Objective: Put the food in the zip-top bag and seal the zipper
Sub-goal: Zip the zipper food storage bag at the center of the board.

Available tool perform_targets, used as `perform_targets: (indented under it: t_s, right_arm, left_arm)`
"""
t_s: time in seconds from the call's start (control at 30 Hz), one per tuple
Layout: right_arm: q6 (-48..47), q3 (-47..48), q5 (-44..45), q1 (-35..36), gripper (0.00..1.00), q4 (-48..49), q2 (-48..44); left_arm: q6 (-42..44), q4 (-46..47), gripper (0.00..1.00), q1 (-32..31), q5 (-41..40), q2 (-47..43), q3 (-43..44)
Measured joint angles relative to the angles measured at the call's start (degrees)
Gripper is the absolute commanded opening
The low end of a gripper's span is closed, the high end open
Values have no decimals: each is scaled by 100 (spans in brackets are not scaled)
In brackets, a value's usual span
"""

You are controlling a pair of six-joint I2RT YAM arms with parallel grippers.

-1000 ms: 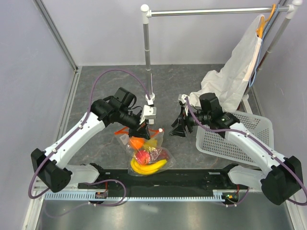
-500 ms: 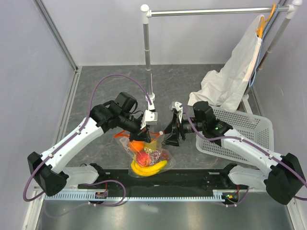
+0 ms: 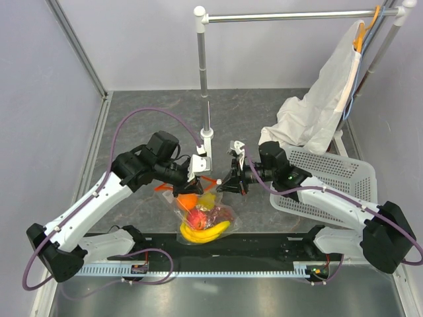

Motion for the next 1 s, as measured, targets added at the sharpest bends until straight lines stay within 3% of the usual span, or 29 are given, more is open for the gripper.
perform_targets:
  t_s: [0.07, 0.13, 0.17, 0.2, 0.3, 0.5, 1.0]
  right_arm:
    - [-94, 66, 26, 2, 0, -44, 0]
    - [-275, 229, 48, 0, 0, -129, -7]
    - [-348, 308, 50, 0, 0, -173, -13]
    - [-479, 420, 50, 2, 0, -262, -31]
    - [-879, 673, 44, 20, 0, -487, -177]
    - [-1539, 726, 50, 103, 0, -914, -538]
    - [-2275, 726, 129, 168, 0, -1484, -699]
  left_arm:
    - [-28, 15, 9, 0, -271, -76, -2]
    - [-70, 26, 22, 37, -608, -157, 0]
    - [-90, 24, 32, 81, -732, -188, 7]
    - [-122, 24, 51, 129, -826, -214, 15]
    - [-260, 37, 66, 229, -962, -372, 24]
    - [-597, 382, 63, 227, -673, -640, 214]
    - [-1102, 1390, 56, -564, -551, 249, 507]
